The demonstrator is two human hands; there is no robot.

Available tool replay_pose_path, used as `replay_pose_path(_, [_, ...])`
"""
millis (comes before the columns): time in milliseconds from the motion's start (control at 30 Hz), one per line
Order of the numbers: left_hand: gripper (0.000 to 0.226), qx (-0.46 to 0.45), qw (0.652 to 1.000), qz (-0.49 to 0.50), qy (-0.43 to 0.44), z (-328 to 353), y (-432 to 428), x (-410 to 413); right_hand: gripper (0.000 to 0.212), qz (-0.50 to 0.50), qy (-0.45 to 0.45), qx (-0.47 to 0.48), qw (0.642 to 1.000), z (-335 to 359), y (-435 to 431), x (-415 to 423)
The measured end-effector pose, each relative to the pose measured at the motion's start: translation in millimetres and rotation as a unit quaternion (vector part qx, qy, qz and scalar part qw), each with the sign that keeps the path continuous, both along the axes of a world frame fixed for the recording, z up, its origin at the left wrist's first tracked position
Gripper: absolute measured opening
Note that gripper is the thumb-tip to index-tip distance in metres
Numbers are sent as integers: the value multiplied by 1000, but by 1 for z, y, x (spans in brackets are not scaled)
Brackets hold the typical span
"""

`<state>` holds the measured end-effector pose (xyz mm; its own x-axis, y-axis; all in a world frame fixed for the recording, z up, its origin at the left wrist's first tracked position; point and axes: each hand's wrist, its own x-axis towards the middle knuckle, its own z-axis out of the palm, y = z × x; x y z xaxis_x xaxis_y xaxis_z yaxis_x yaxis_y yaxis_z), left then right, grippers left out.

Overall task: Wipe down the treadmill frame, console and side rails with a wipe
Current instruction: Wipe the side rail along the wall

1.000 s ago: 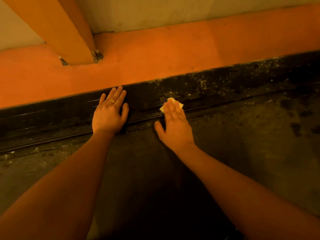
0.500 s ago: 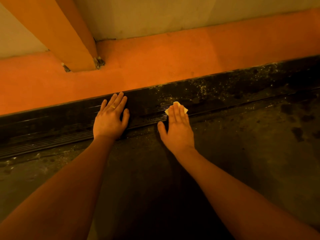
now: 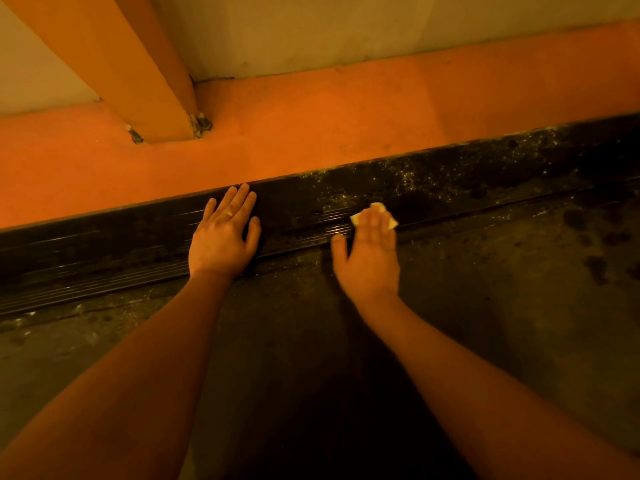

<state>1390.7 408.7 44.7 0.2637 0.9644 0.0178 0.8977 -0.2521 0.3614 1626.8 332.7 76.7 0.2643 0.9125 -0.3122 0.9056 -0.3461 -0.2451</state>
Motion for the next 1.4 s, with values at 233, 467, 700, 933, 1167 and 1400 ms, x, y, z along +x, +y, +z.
replay_pose_path(233, [54,8,1000,1,2,-1,0,1,71,169,25,-12,985,-1,10,-40])
replay_pose_path(467, [52,5,1000,0,-5,0,0,0,66,154,7,17,988,-5,18,20])
replay_pose_path(700, [51,6,1000,-1,1,2,-1,2,67,186,40,20,982,-6,13,-12])
replay_pose_path(933, [52,3,1000,-1,0,1,-1,1,65,56,20,27,998,-8,20,34])
replay_pose_path(1167, [52,5,1000,-1,5,1,-1,1,65,145,46,27,988,-6,17,-9])
replay_pose_path(1400, [54,2,1000,0,2,2,-1,2,63,-37,8,24,999,-6,32,74])
